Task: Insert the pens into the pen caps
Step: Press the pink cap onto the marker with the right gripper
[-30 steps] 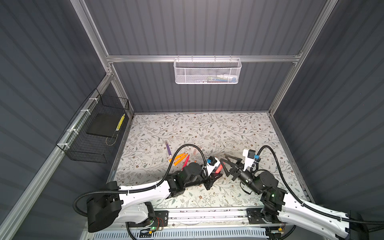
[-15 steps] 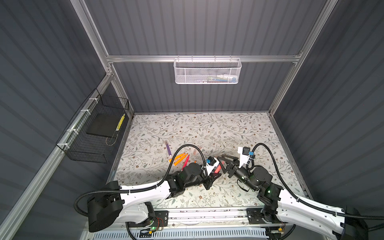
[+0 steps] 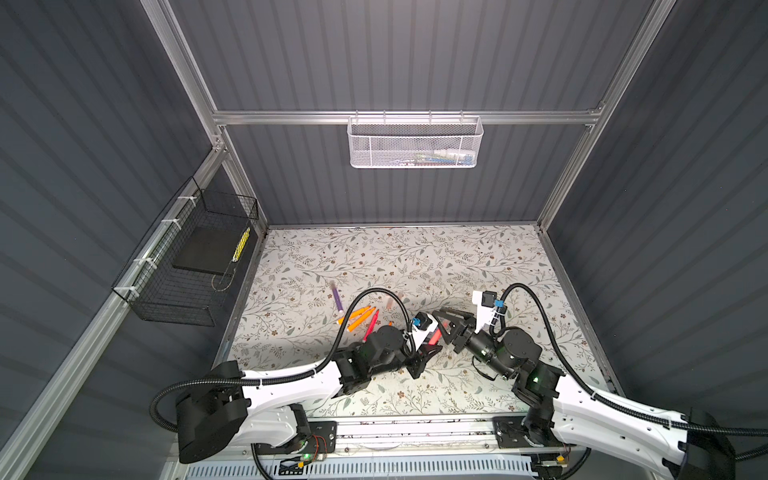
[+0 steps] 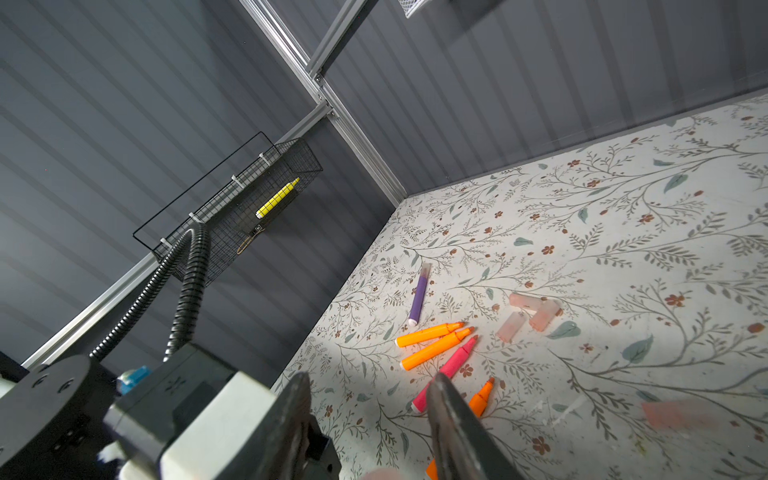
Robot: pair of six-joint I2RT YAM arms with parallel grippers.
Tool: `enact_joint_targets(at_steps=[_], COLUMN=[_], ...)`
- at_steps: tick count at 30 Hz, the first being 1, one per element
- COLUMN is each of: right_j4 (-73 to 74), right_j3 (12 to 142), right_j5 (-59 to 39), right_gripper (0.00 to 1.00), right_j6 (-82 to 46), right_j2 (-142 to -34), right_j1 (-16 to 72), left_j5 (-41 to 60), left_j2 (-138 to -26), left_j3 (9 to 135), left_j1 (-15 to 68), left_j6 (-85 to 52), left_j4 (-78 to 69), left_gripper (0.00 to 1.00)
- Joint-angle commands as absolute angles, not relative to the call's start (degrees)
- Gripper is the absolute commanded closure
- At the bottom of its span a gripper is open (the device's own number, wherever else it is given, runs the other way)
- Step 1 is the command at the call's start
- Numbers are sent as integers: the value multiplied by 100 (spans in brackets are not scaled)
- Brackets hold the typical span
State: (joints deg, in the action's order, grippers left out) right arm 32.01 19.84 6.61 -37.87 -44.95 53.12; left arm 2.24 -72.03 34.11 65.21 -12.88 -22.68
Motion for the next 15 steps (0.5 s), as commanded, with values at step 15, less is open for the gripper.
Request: enact_joint_targets(at_steps=[15], right_j4=[3239], right_j3=[2149], right_j5=[614], right_gripper=[88], right_j6=[-3797], right_j2=[-4678], right_j1=[5238], left_j5=[127], left_j2=[-7072], left_j3=[3323], left_j1=[6530], left_j6=[-1341], left_j4=[-2319], left_gripper=[100])
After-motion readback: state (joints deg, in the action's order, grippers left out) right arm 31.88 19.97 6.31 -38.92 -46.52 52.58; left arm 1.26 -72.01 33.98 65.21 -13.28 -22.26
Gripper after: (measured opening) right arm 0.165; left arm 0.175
